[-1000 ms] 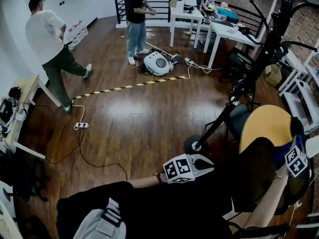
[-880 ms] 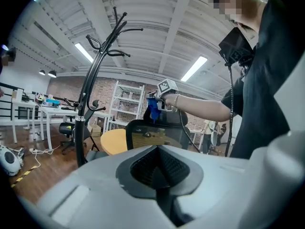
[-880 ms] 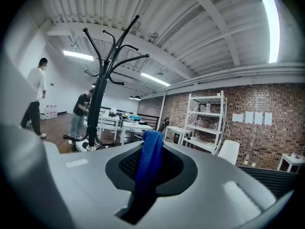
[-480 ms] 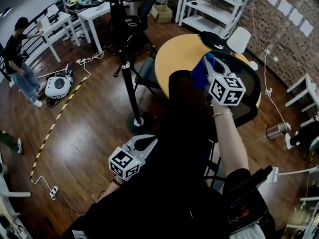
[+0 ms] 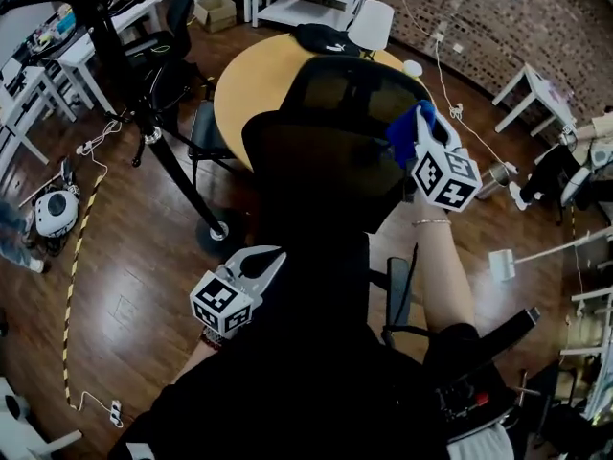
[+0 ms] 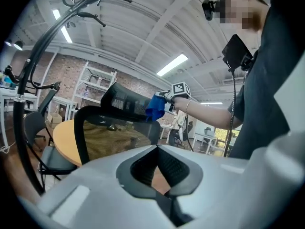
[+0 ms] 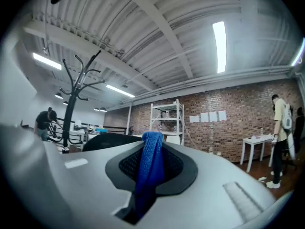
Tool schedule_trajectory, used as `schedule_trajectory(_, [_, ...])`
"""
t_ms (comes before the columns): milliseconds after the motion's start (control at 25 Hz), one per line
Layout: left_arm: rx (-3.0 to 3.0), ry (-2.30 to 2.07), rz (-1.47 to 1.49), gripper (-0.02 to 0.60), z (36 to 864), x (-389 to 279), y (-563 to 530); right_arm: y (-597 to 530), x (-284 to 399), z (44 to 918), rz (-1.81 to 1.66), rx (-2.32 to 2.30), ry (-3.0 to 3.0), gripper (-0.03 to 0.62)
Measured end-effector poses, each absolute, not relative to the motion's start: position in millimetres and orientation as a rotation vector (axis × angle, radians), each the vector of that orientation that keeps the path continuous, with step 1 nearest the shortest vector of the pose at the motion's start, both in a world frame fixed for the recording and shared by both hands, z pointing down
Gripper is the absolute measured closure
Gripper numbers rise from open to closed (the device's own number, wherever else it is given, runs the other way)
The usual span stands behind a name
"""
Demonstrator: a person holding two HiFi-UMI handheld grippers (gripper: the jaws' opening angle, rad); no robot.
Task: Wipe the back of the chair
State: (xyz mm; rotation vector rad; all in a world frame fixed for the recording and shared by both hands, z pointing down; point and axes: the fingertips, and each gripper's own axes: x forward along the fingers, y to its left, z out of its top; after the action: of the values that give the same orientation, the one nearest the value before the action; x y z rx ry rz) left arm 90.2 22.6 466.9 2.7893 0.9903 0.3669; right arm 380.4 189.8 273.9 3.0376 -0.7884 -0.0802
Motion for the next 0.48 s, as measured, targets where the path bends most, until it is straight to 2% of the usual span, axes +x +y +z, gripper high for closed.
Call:
schedule_trajectory(200, [2.773, 1.022, 0.347, 0.575, 465.9, 103.8, 21.2, 215.7, 411.0, 293.2, 0.078, 2.938, -0.553, 0.557])
schedule_trajectory(480, [2.788, 0.888, 0.344, 0.575, 464.1, 95.9, -7.5, 177.4, 440.0, 305.6, 0.123, 2.789, -0.382, 0.557])
